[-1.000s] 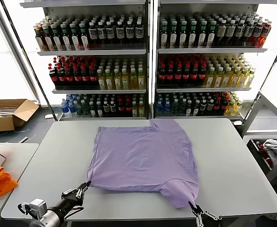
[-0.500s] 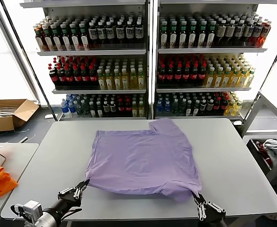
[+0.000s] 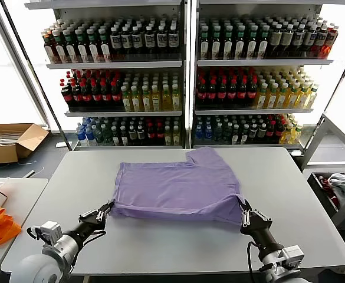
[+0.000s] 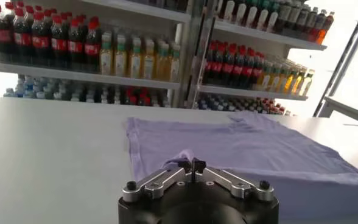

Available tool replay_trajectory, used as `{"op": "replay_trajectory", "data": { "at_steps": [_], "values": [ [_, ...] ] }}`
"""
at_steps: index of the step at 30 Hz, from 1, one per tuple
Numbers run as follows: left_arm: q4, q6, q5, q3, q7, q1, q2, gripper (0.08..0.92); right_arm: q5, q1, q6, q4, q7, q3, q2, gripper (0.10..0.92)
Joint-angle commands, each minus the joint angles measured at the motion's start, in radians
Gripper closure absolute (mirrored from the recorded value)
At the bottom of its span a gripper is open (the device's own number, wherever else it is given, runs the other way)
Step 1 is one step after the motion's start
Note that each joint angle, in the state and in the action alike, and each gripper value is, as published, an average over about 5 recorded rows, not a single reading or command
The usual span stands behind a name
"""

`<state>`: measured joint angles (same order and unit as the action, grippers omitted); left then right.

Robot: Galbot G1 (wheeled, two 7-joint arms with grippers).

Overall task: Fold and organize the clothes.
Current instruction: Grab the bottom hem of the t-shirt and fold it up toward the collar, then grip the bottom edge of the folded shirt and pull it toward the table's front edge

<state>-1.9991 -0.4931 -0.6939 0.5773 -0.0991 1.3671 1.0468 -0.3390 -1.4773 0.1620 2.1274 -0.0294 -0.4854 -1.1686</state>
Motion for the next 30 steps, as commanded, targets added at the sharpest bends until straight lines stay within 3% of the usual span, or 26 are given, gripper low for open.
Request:
{"op": "replay_trajectory", "data": {
  "at_steps": [1, 4, 9, 18, 30],
  "values": [
    [0.317, -0.006, 0.006, -0.146, -0.009, -0.302, 0.0, 0.912, 0.055, 0.427, 0.042, -0.389, -0.006, 0.173, -0.026, 0.918],
    [0.344, -0.002, 0.026, -0.156, -0.012, -0.315, 0.01, 0.906, 0.04, 0.47, 0.07, -0.44, 0.004, 0.214, -0.034, 0.918],
    [0.313, 0.001, 0.035, -0.124, -0.005, -0.279, 0.019, 0.795, -0.007, 0.453, 0.099, -0.413, 0.009, 0.219, -0.037, 0.855],
    [0.145, 0.01, 0.05, -0.065, -0.003, -0.084, 0.014, 0.535, 0.062, 0.224, 0.267, -0.205, -0.074, 0.114, 0.004, 0.596],
    [0.202, 0.01, 0.097, -0.099, 0.005, -0.064, 0.053, 0.206, 0.12, 0.054, 0.326, -0.169, -0.162, 0.056, -0.015, 0.255]
  ]
}}
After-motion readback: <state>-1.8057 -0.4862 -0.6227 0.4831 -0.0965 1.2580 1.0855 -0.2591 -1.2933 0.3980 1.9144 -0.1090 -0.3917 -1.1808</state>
